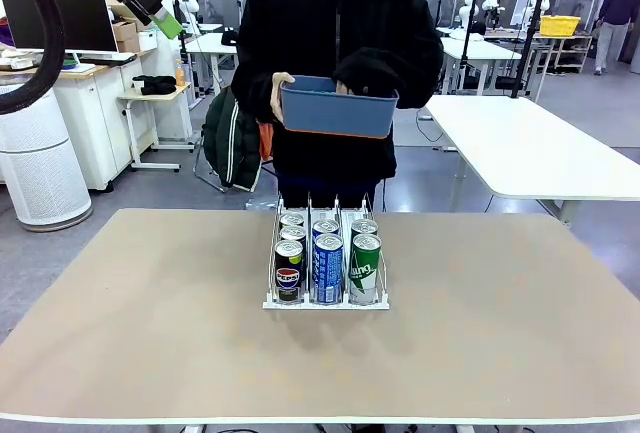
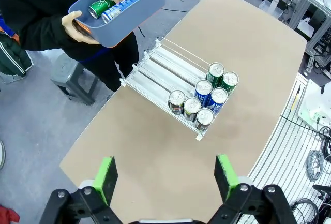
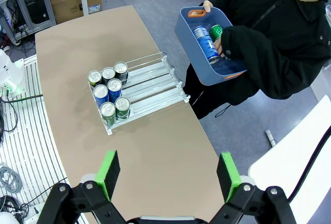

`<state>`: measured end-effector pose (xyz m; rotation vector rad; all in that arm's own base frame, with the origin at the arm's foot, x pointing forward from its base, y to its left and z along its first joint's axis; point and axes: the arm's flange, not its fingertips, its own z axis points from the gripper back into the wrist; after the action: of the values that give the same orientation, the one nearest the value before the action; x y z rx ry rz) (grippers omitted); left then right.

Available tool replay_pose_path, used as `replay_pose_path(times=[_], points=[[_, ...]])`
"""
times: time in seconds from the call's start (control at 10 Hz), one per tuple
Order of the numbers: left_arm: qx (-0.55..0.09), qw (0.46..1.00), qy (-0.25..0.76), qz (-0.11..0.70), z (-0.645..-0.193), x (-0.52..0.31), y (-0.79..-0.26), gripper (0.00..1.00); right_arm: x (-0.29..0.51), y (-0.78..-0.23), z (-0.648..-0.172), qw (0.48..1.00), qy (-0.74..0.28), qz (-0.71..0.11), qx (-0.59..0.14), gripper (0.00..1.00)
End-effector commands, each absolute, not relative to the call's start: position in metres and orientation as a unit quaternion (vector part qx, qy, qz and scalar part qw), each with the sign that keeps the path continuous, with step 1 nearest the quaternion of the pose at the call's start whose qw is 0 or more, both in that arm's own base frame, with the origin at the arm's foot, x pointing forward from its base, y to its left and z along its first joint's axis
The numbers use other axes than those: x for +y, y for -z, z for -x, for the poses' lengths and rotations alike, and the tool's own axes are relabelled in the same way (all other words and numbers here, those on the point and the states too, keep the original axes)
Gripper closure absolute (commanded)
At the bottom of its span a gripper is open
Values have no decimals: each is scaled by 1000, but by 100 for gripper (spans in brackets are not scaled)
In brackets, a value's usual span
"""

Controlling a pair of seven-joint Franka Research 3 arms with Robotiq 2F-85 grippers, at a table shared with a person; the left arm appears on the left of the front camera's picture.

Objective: Fill the beverage cans into the dispenser.
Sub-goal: Pick up the Sprite handed by the human.

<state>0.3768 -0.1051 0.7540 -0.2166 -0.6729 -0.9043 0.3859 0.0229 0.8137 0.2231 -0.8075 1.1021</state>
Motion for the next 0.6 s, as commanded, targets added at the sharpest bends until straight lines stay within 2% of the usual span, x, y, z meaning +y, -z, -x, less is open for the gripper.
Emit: replay_pose_path(times=[0.0, 0.5], points=[[-318, 840, 428, 102, -377, -104, -754, 0, 23, -813, -385, 770, -508, -104, -372, 0], [-318, 840, 428, 102, -377, -104, -754, 0, 23, -813, -385, 770, -508, -104, -372, 0]])
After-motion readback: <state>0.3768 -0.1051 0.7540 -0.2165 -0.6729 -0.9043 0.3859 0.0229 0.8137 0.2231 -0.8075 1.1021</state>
